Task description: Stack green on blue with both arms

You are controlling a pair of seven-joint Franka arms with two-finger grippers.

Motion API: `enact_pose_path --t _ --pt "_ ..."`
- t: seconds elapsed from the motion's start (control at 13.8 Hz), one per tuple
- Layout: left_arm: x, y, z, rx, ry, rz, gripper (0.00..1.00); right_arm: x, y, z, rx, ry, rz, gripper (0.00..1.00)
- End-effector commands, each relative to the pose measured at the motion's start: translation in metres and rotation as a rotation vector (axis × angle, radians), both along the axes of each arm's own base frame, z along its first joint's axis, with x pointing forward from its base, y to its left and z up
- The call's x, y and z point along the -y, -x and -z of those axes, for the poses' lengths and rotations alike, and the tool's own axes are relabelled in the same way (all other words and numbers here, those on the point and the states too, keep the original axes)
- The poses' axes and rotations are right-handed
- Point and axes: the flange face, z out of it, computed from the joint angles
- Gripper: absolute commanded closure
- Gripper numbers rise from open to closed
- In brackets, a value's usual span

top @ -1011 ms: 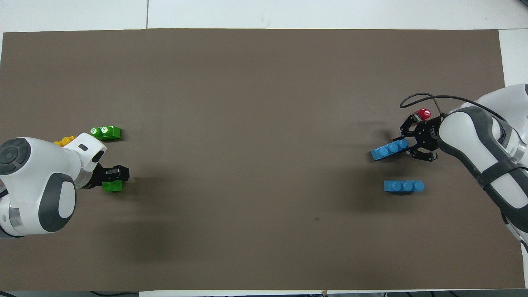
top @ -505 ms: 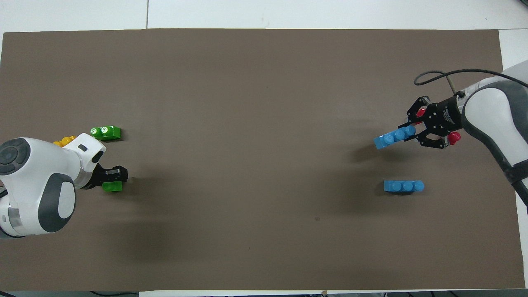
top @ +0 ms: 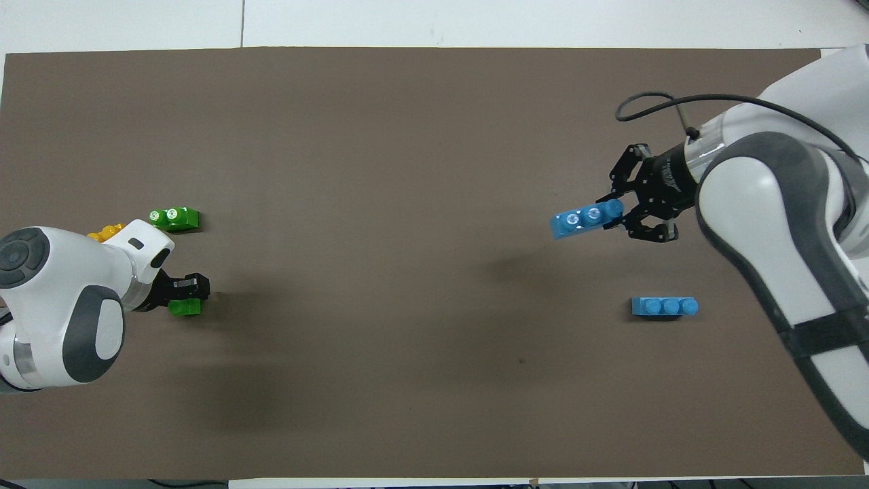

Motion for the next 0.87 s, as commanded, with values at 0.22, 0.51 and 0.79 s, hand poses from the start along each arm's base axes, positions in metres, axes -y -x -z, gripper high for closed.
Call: enact_pose_path --t 0.22,0.51,0.79 --pt "-0.006 -0.001 -0.005 -0.016 -0.006 -0.001 1.00 -0.075 0.037 0.017 0.053 0.004 0.123 1.00" --pt "-0.005 -0.032 -0.068 -0.036 -0.013 -0.057 1.00 -0.095 0.060 0.073 0.096 -0.035 0.165 1.00" --pt "0.003 -0.048 -0.119 -0.037 -0.022 -0.114 1.00 -0.114 0.070 0.103 0.122 -0.039 0.170 1.00"
